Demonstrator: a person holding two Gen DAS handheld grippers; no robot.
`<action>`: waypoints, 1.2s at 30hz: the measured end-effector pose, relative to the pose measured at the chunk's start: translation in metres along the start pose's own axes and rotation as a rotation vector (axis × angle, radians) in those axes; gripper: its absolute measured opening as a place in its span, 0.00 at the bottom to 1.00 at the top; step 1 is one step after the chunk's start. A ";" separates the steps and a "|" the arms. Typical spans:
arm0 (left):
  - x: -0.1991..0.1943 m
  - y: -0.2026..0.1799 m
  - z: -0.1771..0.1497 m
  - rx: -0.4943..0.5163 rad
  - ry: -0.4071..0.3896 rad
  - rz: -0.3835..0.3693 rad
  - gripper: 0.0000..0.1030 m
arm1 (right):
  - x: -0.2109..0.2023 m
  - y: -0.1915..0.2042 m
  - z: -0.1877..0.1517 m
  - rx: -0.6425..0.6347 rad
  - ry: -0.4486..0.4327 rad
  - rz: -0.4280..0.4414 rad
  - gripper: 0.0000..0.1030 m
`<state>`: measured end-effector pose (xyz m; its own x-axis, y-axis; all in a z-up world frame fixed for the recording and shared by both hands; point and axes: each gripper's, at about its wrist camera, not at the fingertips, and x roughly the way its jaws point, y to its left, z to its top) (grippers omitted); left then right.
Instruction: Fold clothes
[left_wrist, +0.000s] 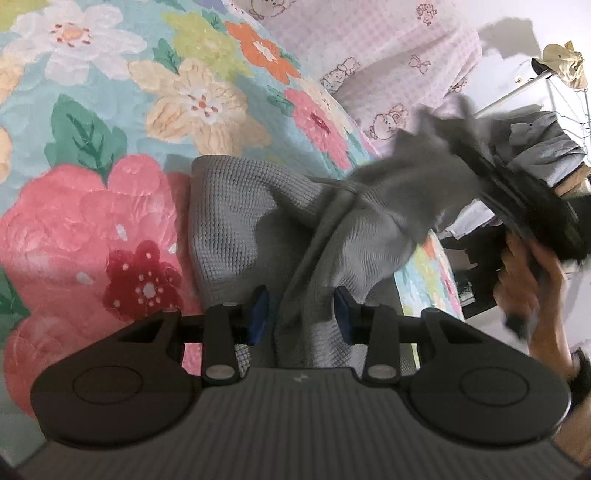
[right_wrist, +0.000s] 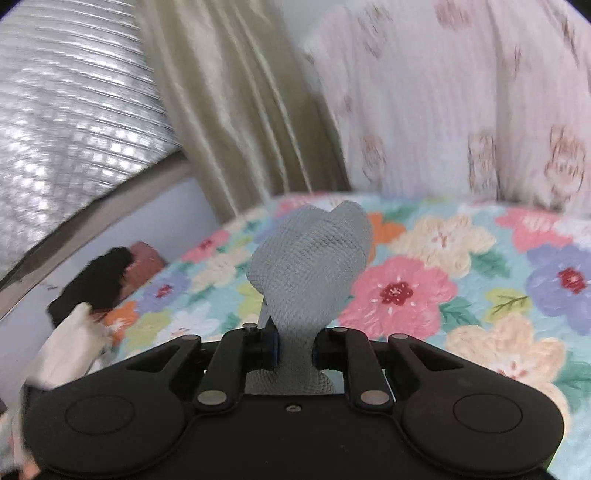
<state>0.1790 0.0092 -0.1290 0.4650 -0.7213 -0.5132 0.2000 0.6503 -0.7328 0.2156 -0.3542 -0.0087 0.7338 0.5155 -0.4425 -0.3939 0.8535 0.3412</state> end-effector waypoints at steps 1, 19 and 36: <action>-0.001 -0.002 -0.001 0.005 -0.004 0.015 0.36 | -0.014 0.005 -0.012 -0.013 -0.025 0.008 0.18; -0.025 -0.046 -0.012 0.052 -0.039 -0.026 0.39 | -0.060 0.046 -0.151 -0.209 0.086 -0.037 0.27; 0.013 -0.068 -0.043 0.046 0.051 -0.084 0.42 | -0.129 0.052 -0.127 -0.169 0.299 0.181 0.57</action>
<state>0.1344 -0.0546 -0.1051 0.4008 -0.7844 -0.4734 0.2767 0.5962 -0.7536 0.0306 -0.3663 -0.0392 0.4604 0.6372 -0.6181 -0.6062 0.7343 0.3055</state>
